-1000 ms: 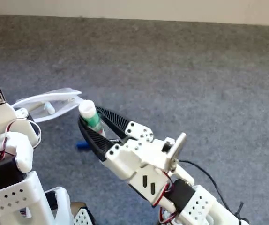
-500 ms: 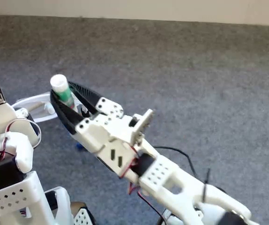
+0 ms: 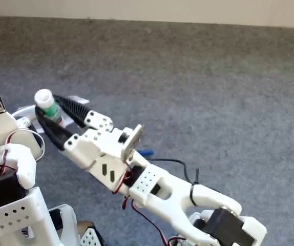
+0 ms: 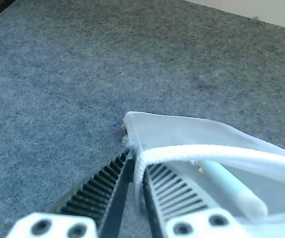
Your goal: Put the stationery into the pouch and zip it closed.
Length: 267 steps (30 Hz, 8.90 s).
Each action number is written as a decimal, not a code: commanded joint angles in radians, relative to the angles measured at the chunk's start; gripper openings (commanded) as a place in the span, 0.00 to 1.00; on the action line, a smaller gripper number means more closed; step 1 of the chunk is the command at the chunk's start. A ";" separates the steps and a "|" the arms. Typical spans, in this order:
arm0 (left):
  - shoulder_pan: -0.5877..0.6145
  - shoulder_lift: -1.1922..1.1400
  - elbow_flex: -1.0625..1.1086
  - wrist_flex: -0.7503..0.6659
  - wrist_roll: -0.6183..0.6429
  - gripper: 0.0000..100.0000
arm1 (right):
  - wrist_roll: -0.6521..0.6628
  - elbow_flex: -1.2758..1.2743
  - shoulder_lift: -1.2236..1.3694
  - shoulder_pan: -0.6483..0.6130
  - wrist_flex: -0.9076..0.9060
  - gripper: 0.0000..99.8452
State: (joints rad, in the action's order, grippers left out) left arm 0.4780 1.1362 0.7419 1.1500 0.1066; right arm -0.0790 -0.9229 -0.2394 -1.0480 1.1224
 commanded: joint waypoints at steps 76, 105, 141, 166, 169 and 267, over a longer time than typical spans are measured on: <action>-0.015 -0.008 -0.008 -0.025 0.025 0.01 | 0.087 -0.236 -0.427 -0.004 -0.723 0.01; -0.015 -0.008 -0.007 -0.025 0.025 0.01 | -0.068 0.010 -0.440 -0.016 -0.966 0.20; -0.015 -0.008 0.018 -0.038 0.026 0.01 | -0.356 0.002 -0.888 0.337 -1.773 0.20; -0.015 -0.008 0.018 -0.038 0.025 0.01 | -0.753 0.087 -0.283 0.315 -1.906 0.20; -0.015 -0.008 0.018 -0.038 0.025 0.01 | -0.796 0.130 -0.209 0.321 -1.910 0.20; -0.015 -0.007 0.033 -0.043 0.023 0.01 | -0.565 0.662 -0.311 0.499 -2.566 0.00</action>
State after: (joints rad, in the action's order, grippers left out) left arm 0.4764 1.1377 0.7818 1.1316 0.1220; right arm -0.6544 -0.2386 -0.4450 -0.5539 -1.4830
